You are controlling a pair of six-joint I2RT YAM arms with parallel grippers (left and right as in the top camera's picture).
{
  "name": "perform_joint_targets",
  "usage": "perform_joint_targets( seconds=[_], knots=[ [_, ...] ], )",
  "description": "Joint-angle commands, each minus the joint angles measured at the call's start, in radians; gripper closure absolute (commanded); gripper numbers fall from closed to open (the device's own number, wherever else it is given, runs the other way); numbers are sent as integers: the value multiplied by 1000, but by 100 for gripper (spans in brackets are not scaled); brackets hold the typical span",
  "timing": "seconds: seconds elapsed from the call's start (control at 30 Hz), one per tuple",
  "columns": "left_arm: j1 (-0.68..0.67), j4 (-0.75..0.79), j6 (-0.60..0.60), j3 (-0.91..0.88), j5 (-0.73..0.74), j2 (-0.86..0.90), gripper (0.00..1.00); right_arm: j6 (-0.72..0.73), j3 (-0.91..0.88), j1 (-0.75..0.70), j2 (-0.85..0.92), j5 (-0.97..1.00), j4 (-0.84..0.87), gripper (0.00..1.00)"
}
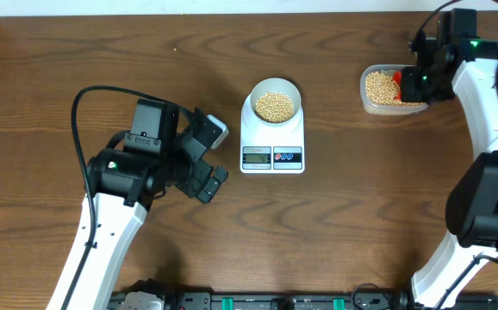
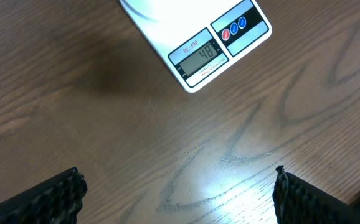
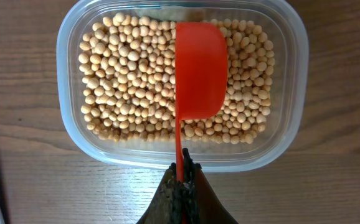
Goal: Scoop item into bowl and weigh 50g on scale
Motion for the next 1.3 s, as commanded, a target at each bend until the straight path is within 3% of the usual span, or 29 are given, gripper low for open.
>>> perform_joint_targets(
  seconds=[0.0, 0.2, 0.7, 0.83, 1.27],
  knots=[
    [0, -2, 17, 2, -4, 5, 2, 8, 21, -23, -34, -83, -2, 99],
    [0, -2, 17, 2, -4, 5, 2, -11, 21, -66, -34, -267, 5, 99],
    [0, -2, 17, 2, -4, 5, 2, -38, 21, -143, -34, -421, -19, 99],
    [0, -2, 17, 2, -4, 5, 2, -137, 21, -182, -34, -493, -67, 99],
    [0, -2, 17, 2, -4, 5, 2, -203, 21, -230, -34, -670, -79, 99]
  ],
)
